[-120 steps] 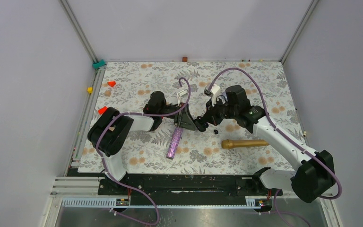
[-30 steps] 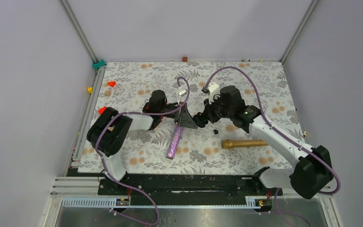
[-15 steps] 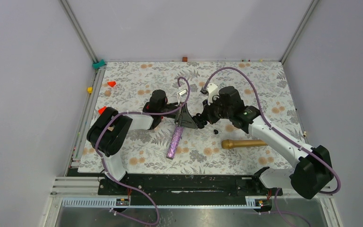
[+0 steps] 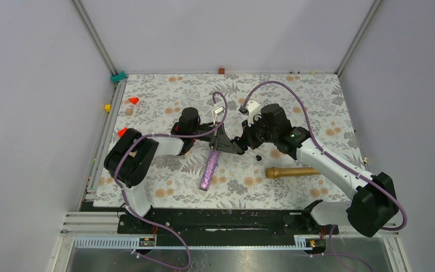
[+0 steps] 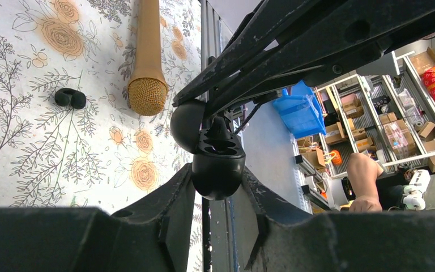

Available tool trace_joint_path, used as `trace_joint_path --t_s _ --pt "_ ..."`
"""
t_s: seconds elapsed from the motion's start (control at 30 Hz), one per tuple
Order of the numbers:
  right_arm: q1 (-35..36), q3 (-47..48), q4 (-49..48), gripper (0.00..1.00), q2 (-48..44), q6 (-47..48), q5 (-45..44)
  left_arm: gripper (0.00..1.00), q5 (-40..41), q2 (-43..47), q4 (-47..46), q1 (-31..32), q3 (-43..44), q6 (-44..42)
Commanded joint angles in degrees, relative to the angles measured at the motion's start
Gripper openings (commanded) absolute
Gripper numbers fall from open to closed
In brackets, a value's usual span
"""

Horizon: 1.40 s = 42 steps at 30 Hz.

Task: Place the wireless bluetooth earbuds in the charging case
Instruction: Adjust the charging case, then pick up the earbud from the center of the board.

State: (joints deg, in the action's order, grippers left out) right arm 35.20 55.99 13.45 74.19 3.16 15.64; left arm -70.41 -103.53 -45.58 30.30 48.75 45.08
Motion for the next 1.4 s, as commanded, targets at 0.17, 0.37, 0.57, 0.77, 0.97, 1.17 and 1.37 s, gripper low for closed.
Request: trace_joint_path --t_s 0.17,0.37,0.57,0.77,0.97,1.17,1.37 --pt "0.8 1.1 -1.0 0.0 0.0 0.4 0.2 0.19 -0.9 0.2 -4.3 -0.4 1.9 1.3" --pt "0.7 2.5 0.1 0.39 -1.1 1.5 -0.6 0.14 -1.6 0.2 -7.7 -0.4 1.2 3.1" --pt "-3.4 5.1 4.5 0.82 -5.8 7.0 -1.4 0.13 -2.1 1.4 -9.0 -1.5 0.7 3.7" --pt "-9.0 5.6 11.5 0.86 -7.2 17.9 2.3 0.13 -2.0 3.0 -12.1 -3.9 -0.2 5.1" --pt "-13.1 2.3 13.7 0.8 -0.7 20.9 4.9 0.12 -1.6 5.3 -12.2 -5.0 -1.2 3.7" --pt "-15.3 6.5 19.8 0.64 13.4 20.6 7.2 0.13 -0.6 7.3 -7.5 -5.1 -1.5 -0.6" --pt "-15.3 11.5 27.9 0.53 24.6 24.9 5.8 0.13 -0.1 8.5 -5.2 -4.9 -1.7 -2.8"
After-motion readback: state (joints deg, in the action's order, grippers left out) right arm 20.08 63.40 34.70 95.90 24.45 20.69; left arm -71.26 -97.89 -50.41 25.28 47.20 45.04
